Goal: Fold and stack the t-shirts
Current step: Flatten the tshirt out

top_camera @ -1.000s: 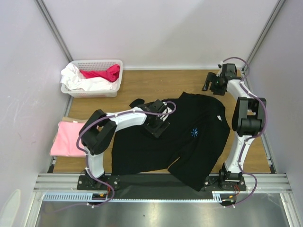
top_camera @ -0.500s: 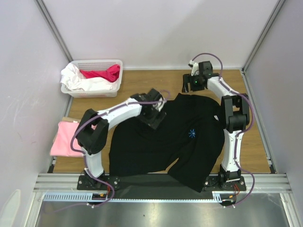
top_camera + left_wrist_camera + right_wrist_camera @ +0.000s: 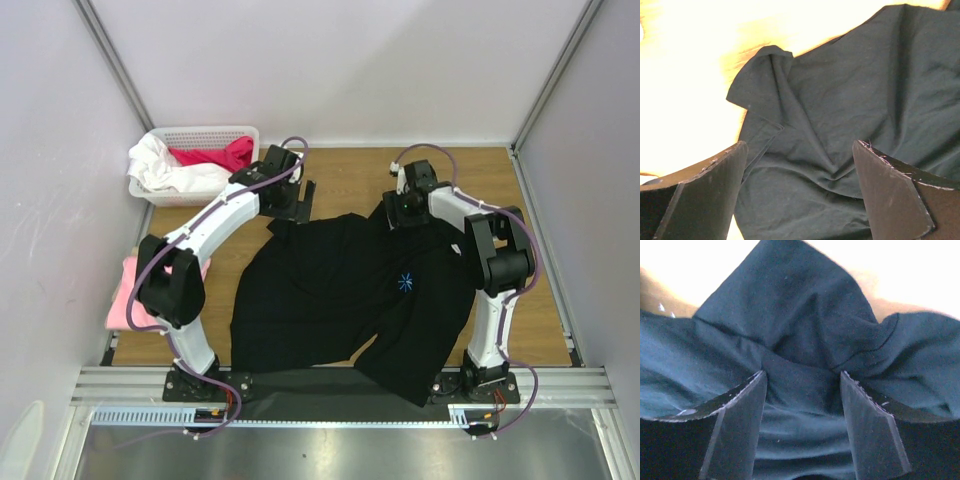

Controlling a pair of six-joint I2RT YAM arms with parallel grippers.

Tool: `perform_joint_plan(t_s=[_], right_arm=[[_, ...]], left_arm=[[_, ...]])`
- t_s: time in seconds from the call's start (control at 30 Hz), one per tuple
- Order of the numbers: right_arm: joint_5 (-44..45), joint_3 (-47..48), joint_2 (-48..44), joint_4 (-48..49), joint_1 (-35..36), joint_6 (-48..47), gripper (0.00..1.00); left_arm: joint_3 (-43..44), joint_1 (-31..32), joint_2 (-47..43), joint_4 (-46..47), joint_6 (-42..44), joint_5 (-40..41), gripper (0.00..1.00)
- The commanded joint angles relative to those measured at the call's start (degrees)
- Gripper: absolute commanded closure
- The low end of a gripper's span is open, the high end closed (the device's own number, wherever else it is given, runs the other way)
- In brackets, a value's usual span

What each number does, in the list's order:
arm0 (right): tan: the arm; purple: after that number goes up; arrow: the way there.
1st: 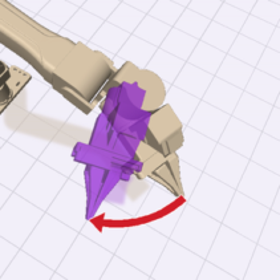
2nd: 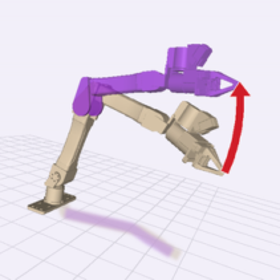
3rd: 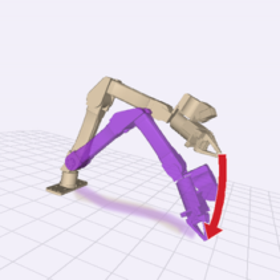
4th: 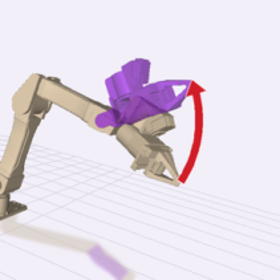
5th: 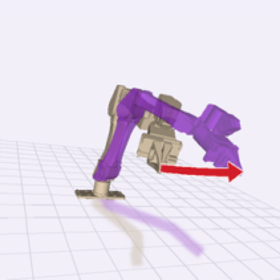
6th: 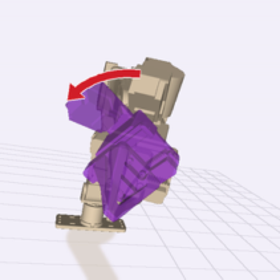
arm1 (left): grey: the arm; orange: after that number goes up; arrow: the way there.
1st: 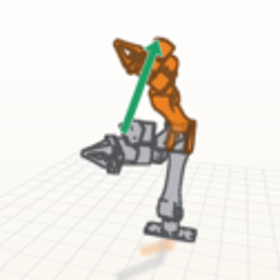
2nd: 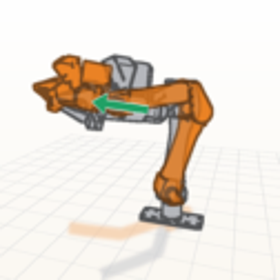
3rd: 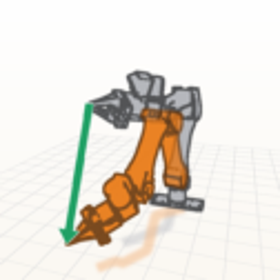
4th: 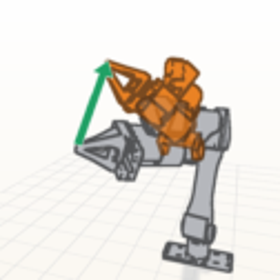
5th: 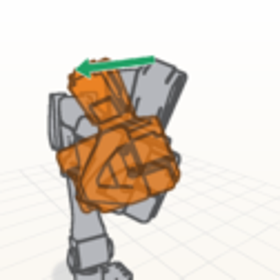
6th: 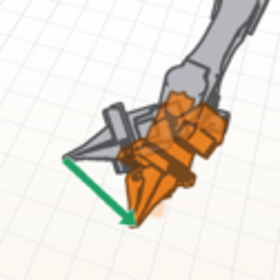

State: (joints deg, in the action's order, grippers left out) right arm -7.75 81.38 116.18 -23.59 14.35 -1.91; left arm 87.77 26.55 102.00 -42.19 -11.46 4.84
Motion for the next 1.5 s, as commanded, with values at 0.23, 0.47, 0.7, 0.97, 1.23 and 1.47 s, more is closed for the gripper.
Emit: perform_joint_plan(t_s=[0.23, 0.47, 0.7, 0.97, 1.23, 1.47], right_arm=[[6.6, -15.8, -12.3, -6.8, 3.0, 6.0, 0.37], [5.7, -24.7, -20.6, -12.2, 4.6, 13.2, 0.37], [6.6, -16.5, -24.0, -14.7, 0.1, 16.8, 0.30], [-5.6, -9.9, -20.7, -3.8, -9.5, 13.2, 0.25], [-10.4, -14.7, -16.8, 3.4, -7.1, 3.5, 0.26], [-5.1, -15.6, -14.3, 3.1, -3.4, 2.0, 0.30]], left_arm=[[2.6, -0.8, -1.0, 2.9, -0.2, -2.0, 0.07], [4.2, -0.5, 0.6, 8.3, 1.1, -8.6, 0.08], [8.9, 3.6, 3.8, 11.1, 6.8, -14.4, 0.08], [8.0, 10.1, 6.7, 12.8, 7.7, -13.8, 0.10], [2.3, 10.4, 6.7, 15.1, 6.0, -11.7, 0.10], [0.9, 10.3, 6.4, 13.7, 7.2, -8.8, 0.09]])
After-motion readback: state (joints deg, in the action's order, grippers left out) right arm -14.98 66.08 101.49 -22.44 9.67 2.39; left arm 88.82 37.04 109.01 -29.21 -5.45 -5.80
